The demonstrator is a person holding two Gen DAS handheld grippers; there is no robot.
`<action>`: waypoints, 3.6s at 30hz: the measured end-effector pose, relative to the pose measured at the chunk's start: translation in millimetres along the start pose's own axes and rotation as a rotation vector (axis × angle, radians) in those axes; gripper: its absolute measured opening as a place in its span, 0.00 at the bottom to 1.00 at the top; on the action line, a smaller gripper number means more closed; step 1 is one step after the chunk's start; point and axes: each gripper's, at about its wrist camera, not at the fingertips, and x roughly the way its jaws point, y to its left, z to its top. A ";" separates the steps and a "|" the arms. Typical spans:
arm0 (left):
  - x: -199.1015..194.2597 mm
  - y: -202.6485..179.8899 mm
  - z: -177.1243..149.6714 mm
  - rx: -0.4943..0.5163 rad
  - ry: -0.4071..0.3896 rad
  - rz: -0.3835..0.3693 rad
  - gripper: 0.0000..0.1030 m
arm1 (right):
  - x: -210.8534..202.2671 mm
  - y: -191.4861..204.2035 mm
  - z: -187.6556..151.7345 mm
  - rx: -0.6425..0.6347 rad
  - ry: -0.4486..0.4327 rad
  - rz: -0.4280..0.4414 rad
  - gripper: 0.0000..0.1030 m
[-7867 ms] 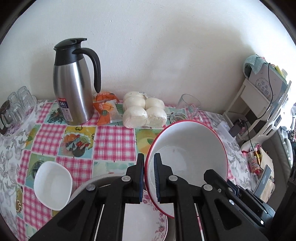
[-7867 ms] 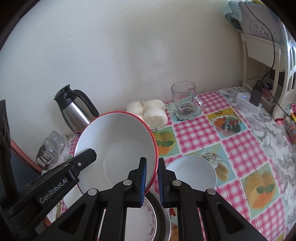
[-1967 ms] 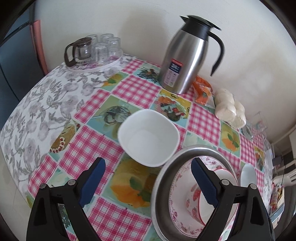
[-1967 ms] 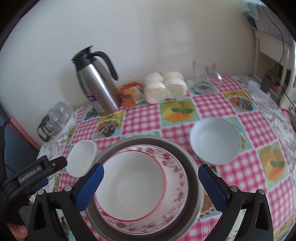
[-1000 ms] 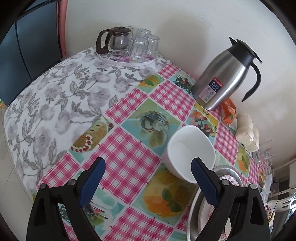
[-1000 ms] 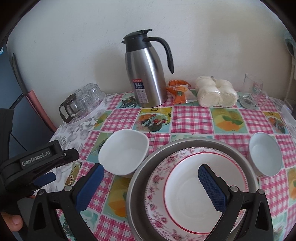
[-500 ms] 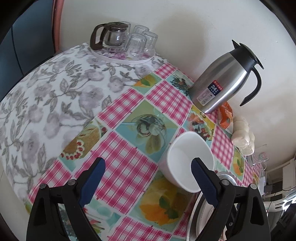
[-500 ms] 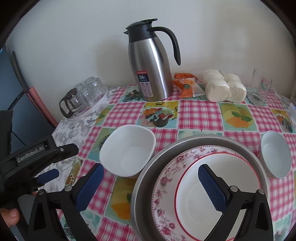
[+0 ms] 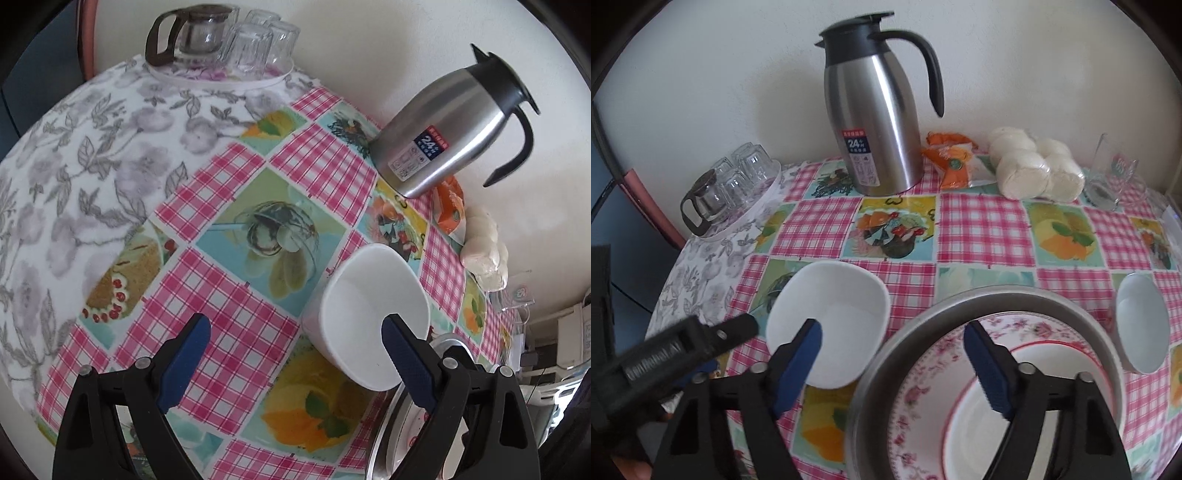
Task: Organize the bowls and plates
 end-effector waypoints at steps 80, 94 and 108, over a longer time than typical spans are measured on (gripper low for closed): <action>75.4 11.3 11.3 -0.195 0.125 -0.153 0.17 | 102.2 31.0 19.1 -0.155 0.187 -0.125 0.16; 69.8 12.9 10.6 -0.180 0.123 -0.145 0.16 | 90.3 39.6 16.4 -0.172 0.160 -0.124 0.12; 16.4 -19.1 10.8 -0.051 0.029 -0.170 0.17 | 31.2 32.4 20.3 -0.113 0.035 -0.080 0.11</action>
